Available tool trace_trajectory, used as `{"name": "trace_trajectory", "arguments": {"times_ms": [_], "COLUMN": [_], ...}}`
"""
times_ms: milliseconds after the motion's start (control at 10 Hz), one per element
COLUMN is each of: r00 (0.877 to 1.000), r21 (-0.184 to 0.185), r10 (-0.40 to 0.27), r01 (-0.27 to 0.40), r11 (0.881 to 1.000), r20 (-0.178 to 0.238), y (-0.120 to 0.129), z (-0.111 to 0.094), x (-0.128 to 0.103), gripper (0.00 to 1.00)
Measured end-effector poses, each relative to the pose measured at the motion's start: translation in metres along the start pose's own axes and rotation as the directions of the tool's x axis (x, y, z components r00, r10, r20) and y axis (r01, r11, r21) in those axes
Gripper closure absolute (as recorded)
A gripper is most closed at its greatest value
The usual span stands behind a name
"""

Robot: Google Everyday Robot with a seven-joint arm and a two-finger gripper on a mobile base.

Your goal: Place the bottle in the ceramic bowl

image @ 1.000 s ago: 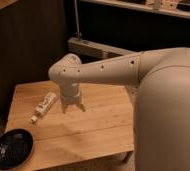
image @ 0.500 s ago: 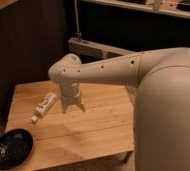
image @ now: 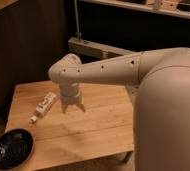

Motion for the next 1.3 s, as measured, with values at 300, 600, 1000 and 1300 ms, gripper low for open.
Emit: {"name": "trace_trajectory", "arguments": {"times_ms": [300,600,1000,1300], "r00": [1.0,0.999,0.979,0.935], "r21": [-0.001,-0.01,-0.03,-0.042], "r10": [0.002,0.054,0.197,0.343], "r01": [-0.002,-0.054,-0.198,-0.348], "r11": [1.0,0.999,0.98,0.937], "r20": [0.001,0.002,-0.043,-0.084], "y": [0.001,-0.002,-0.025,-0.027], "z": [0.0,-0.004,-0.012,-0.018], "x": [-0.001,-0.029,-0.114,-0.16], "gripper": [0.35,0.35,0.35,0.35]}}
